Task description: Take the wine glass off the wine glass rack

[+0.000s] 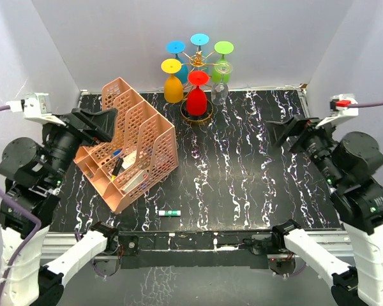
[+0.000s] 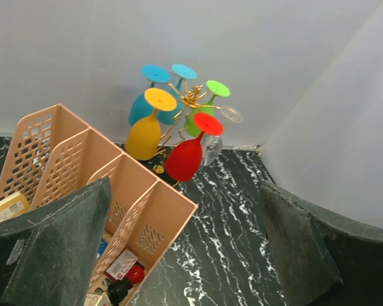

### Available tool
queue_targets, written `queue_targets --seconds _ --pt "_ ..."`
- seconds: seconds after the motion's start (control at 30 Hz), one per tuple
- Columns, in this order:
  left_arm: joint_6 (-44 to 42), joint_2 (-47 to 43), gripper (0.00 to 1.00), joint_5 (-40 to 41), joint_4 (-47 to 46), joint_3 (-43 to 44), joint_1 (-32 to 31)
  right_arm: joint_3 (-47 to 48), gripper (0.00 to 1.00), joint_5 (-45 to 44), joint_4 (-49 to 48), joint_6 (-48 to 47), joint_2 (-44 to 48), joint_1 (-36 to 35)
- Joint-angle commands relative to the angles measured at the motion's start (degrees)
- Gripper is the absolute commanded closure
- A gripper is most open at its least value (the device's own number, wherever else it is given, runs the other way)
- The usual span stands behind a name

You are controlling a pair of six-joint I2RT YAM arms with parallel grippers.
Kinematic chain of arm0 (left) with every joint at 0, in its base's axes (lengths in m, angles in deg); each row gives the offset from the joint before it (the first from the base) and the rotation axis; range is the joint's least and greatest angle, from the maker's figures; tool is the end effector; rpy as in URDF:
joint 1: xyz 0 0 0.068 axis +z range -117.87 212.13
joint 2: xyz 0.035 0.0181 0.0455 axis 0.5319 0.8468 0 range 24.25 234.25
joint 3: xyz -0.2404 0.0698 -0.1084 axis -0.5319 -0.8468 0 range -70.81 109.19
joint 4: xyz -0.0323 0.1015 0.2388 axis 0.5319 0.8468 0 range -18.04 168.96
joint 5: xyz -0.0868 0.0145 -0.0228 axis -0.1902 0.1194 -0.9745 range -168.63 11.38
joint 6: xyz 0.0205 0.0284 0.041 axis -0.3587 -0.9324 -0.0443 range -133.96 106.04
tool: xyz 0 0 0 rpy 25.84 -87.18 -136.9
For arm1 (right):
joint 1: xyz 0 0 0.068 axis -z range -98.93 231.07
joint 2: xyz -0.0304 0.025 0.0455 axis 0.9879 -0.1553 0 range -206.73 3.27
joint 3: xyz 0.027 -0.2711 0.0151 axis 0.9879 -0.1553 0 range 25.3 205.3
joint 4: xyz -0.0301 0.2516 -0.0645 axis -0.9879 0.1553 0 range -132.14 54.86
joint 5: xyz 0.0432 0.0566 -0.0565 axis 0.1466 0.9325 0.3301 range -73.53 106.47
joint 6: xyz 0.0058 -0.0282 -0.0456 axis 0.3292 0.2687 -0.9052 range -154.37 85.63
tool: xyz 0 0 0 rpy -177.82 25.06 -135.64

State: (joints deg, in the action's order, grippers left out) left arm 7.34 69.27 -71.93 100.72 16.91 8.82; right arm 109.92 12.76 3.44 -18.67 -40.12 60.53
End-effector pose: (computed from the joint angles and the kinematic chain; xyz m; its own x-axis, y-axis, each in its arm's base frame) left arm 0.0743 -0.0274 0.5369 0.1011 -0.4364 -0.8941 0.3499 0.8568 -0.3786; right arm 0.0777 0.0267 0.4931 -0.1470 0.2334 -0.9612 -0.2596 0.9286 0.2652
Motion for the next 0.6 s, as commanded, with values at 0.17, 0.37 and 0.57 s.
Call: queue_targets --seconds 0.17,0.37,0.57 --pt "3.0 0.6 0.03 -3.2 -6.7 -9.5 7.9 -11.7 0.01 -0.2 -6.9 2.7 -2.9 3.3" --pt "4.1 3.1 0.03 -6.7 -7.9 -12.3 12.8 -19.0 0.01 0.5 -10.6 4.8 -5.5 5.3" --pt "5.6 7.7 0.03 -12.3 -7.6 -10.1 16.0 -23.5 0.01 0.0 -14.7 7.0 -8.4 6.6"
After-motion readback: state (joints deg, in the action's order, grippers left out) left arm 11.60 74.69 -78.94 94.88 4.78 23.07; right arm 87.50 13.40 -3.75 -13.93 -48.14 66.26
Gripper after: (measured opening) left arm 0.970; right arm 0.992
